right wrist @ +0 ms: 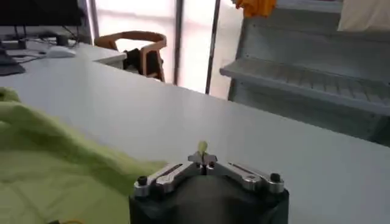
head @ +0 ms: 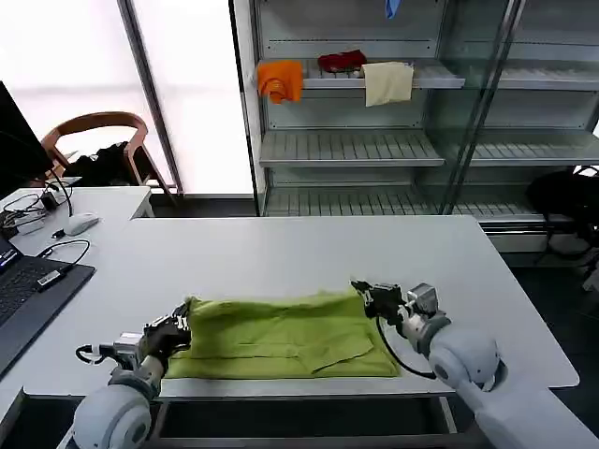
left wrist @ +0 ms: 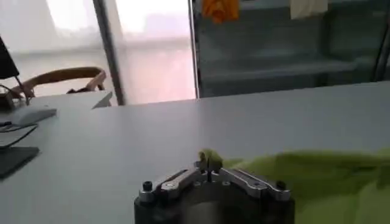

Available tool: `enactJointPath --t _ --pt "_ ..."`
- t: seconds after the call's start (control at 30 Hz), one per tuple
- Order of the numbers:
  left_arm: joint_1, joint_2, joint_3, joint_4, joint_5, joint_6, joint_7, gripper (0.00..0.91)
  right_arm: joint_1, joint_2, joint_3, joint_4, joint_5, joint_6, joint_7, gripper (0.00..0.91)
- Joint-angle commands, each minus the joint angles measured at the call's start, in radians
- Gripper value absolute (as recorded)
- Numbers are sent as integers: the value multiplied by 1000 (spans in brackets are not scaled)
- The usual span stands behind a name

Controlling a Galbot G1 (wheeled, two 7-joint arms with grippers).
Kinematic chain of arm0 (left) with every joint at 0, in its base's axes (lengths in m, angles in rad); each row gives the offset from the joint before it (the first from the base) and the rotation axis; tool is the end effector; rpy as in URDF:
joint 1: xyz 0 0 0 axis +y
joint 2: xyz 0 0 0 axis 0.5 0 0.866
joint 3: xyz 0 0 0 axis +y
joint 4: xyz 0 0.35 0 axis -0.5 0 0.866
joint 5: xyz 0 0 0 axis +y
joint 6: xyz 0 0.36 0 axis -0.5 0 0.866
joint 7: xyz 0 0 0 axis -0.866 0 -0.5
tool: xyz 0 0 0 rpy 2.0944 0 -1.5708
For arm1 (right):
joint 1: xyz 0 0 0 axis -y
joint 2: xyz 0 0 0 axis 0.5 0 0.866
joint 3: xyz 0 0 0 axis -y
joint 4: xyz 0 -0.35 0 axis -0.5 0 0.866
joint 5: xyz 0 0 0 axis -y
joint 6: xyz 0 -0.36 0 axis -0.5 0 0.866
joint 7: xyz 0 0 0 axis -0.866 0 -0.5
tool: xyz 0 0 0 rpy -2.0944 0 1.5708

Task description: Fold and organize the clothes.

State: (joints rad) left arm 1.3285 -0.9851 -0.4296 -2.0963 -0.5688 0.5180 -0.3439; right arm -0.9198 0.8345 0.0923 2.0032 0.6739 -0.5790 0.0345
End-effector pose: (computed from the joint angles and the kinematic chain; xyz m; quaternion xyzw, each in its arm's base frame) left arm 0.2542 0.0693 -0.2372 -0.0113 -0.9800 -0.0508 0.1920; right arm 0.3249 -0.0325 -0.1997 0.2661 -0.9410 0.0902 0.1888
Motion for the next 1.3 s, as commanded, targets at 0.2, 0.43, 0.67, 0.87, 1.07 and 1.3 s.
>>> enactJointPath --t 0.2,0.43,0.67,0.87,1.07,1.3 --pt "141 -20 -4 -94 97 -2 -82 0 -181 -44 42 102 3 1 -13 0" --pt "147 -20 -1 -75 108 -3 -76 0 -197 -55 53 103 5 1 -27 0" --pt "130 -26 6 -41 106 1 -72 846 -211 -54 55 104 8 2 -17 60" --pt "147 -27 14 -28 163 4 -57 907 -223 -27 56 85 3 2 39 907" --pt "192 9 -22 -45 225 12 -44 907 -258 -30 85 116 -3 2 130 907" --pt "277 67 -146 -74 237 18 -14 907 -341 -35 176 178 -17 2 213 907"
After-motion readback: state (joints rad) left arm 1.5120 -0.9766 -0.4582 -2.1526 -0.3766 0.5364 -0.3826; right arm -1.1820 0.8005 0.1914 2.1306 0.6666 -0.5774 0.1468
